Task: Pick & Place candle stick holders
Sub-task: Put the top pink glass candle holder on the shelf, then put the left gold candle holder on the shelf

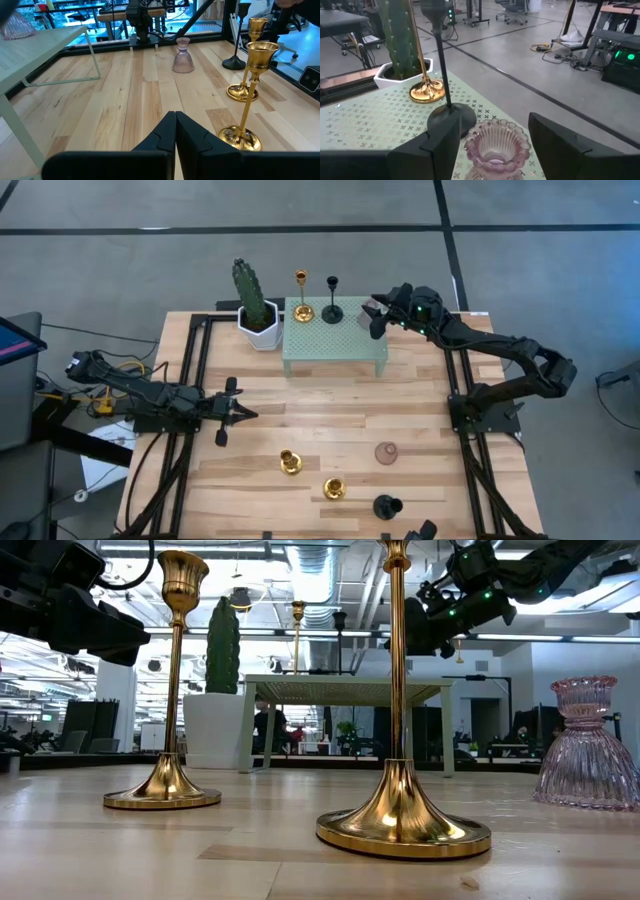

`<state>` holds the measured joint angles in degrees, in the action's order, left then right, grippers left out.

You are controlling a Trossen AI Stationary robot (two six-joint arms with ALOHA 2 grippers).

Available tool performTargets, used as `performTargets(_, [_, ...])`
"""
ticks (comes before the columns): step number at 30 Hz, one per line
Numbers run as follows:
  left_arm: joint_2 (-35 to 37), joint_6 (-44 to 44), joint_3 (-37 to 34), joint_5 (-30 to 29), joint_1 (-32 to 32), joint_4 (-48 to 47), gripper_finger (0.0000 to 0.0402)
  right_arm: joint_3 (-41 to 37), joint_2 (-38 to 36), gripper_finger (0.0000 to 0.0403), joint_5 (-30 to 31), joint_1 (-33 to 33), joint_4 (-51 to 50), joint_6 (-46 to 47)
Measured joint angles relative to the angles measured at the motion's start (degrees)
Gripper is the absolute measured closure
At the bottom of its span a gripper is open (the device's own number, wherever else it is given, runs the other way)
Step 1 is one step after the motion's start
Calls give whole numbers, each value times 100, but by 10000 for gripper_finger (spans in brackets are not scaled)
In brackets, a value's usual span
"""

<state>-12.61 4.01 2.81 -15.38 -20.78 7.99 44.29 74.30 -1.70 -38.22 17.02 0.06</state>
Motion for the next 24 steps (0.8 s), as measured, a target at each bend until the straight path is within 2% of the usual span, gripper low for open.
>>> performTargets(7, [-1,-1,0,0,2,0,394,0,-44,186,1,-2,359,-65])
performTargets(13, [-1,-2,0,0,1,1,394,0,-412,190,1,-2,453,-182])
performTargets(17, [1,-2,0,0,2,2,394,0,-877,194,-1,11,-41,-224])
performTargets(20, [0,-1,0,0,0,1,394,0,-1331,202,0,80,-784,-485])
performTargets(24, [0,-2,0,0,1,1,394,0,-1949,234,-172,264,-1979,-654])
